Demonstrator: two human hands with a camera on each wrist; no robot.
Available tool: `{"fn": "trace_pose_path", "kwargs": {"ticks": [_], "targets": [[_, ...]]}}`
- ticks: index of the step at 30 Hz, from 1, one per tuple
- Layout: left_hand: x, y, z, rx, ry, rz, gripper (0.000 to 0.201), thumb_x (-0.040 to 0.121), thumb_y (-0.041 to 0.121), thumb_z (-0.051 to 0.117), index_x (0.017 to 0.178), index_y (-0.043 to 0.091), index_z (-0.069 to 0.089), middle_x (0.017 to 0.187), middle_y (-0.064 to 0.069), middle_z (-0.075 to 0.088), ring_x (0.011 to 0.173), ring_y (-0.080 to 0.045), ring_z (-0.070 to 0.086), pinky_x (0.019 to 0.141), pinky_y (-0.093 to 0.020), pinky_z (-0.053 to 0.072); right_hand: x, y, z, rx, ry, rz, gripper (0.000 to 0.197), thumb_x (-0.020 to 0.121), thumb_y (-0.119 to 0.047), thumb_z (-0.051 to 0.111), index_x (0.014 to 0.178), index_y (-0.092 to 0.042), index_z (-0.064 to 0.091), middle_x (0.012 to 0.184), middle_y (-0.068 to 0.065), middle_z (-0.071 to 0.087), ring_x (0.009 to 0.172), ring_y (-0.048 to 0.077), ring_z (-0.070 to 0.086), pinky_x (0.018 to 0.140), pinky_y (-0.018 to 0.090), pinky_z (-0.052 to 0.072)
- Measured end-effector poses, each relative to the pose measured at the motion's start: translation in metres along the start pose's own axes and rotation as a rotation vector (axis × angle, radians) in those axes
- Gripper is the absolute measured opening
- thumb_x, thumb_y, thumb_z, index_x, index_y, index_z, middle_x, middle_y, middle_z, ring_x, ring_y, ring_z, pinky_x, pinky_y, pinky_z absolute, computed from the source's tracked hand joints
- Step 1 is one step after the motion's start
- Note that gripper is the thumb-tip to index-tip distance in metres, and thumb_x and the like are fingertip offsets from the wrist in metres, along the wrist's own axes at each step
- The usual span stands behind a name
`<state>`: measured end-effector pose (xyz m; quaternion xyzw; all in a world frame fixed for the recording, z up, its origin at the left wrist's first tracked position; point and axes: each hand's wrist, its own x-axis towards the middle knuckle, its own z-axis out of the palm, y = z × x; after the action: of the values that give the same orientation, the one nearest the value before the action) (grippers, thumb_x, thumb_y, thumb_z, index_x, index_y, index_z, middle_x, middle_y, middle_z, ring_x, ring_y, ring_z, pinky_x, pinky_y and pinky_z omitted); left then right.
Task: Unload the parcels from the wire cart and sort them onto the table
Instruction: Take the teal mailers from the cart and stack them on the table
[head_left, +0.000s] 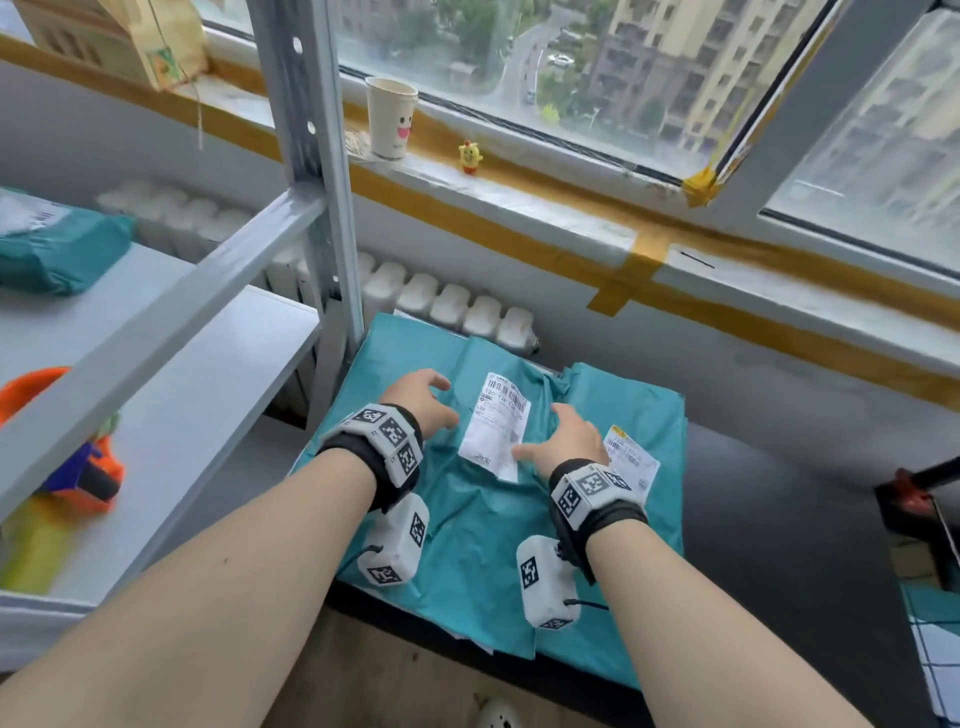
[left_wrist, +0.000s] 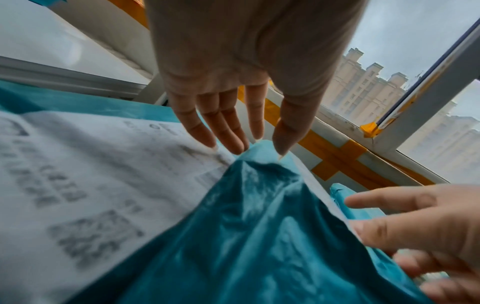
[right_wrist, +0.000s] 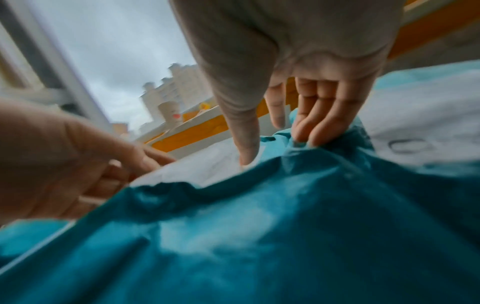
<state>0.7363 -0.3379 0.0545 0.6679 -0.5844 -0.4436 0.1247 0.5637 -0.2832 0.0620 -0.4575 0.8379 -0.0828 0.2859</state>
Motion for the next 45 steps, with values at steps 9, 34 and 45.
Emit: {"fn": "trace_pose_path", "kwargs": {"ticks": [9, 34, 45], "targets": [[0.001, 0.006, 0.009, 0.037, -0.013, -0.022, 0.048, 0.079, 0.018, 0.067, 0.124, 0.022, 0.053, 0.113, -0.006, 0.063, 0.102, -0.023, 0.059, 0.093, -0.033, 0.048, 0.001, -0.012, -0.003, 0.141, -0.026, -0.052, 0.045, 0.087, -0.021, 0.063, 0.130, -0.026, 0.053, 0.131, 0.004, 0.056, 0.115, 0.023, 0.056, 0.095, 0.031, 0.046], [-0.163, 0.229, 0.192, 0.348, -0.182, 0.666, 0.035, 0.088, 0.020, 0.055, 0.122, 0.020, 0.059, 0.129, -0.001, 0.058, 0.118, -0.020, 0.053, 0.096, -0.027, 0.041, -0.114, 0.237, -0.177, 0.100, 0.253, 0.074, 0.033, 0.090, -0.026, 0.055, 0.122, -0.026, 0.061, 0.131, -0.003, 0.058, 0.121, 0.019, 0.053, 0.100, 0.025, 0.040], [-0.298, 0.307, 0.400, 0.436, -0.329, 0.818, 0.031, 0.087, 0.018, 0.056, 0.117, 0.019, 0.062, 0.125, -0.004, 0.059, 0.115, -0.022, 0.055, 0.091, -0.024, 0.042, -0.192, 0.475, -0.243, 0.254, 0.334, 0.246, 0.027, 0.092, -0.021, 0.051, 0.115, -0.022, 0.065, 0.119, 0.002, 0.063, 0.111, 0.023, 0.057, 0.090, 0.026, 0.045]]}}
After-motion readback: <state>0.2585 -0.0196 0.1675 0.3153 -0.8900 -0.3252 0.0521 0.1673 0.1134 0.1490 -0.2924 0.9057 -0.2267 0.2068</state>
